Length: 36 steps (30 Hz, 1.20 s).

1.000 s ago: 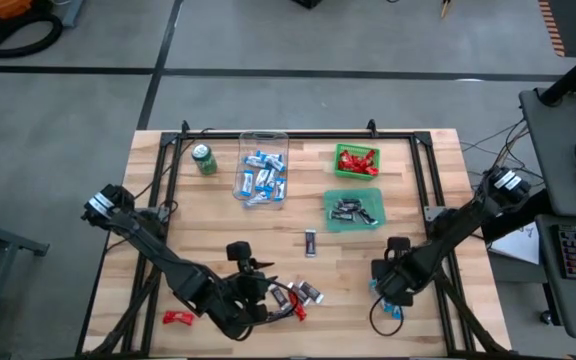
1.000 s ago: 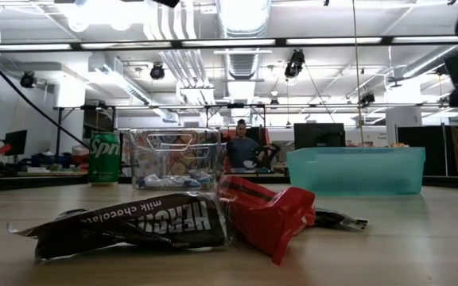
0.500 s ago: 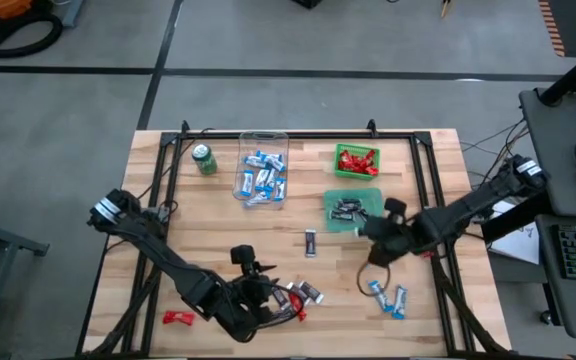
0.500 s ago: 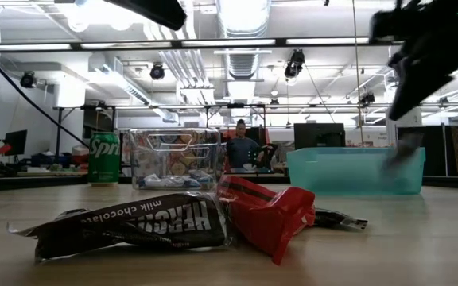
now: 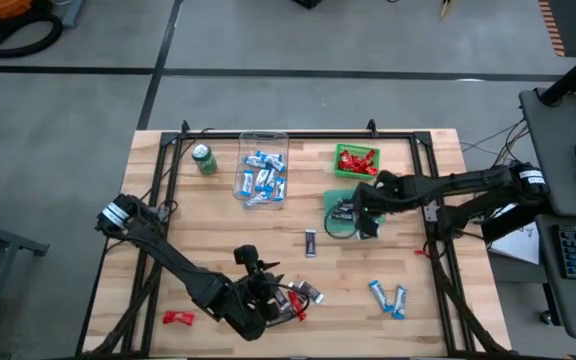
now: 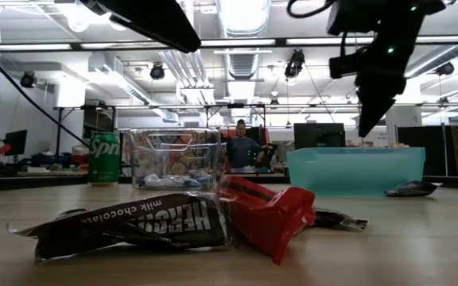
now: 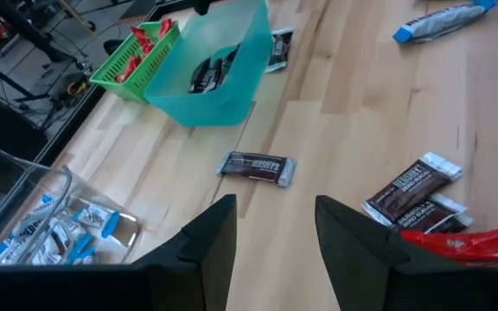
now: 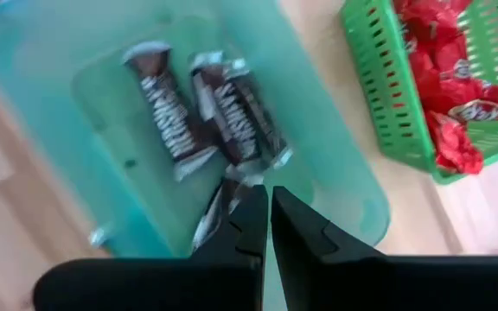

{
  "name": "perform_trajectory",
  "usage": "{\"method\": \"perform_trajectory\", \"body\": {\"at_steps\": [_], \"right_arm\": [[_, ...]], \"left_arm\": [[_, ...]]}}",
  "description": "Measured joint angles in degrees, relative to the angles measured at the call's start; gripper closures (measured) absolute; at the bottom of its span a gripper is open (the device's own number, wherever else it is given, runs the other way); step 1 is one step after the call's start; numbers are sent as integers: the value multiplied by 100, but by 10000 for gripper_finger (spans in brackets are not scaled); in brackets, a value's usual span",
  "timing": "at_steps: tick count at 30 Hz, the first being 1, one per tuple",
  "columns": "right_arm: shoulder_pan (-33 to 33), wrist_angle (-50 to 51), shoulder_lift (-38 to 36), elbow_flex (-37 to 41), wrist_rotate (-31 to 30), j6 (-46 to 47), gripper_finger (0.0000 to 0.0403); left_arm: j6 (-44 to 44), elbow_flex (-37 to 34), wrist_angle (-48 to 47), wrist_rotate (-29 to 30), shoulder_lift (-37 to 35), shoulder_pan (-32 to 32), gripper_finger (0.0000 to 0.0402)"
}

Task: Sort candy
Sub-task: Put the brown candy into the blue bin

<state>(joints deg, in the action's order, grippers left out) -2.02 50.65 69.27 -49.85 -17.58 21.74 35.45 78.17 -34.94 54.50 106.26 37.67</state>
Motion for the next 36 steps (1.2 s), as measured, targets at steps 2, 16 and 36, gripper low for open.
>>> {"method": "perform_trajectory", "body": {"at_steps": [2,16,36], "right_arm": [[-212,-165,15,9,32,-168,393],[-930,-590,25,0,901,-724,280],[-828,-361,-10,-281,2497,-61,202]], "left_arm": [[25,0,2,0,0,-19,260],[-3,0,13,0,-2,-142,260],[198,0,250,63,-11,-259,260]]}}
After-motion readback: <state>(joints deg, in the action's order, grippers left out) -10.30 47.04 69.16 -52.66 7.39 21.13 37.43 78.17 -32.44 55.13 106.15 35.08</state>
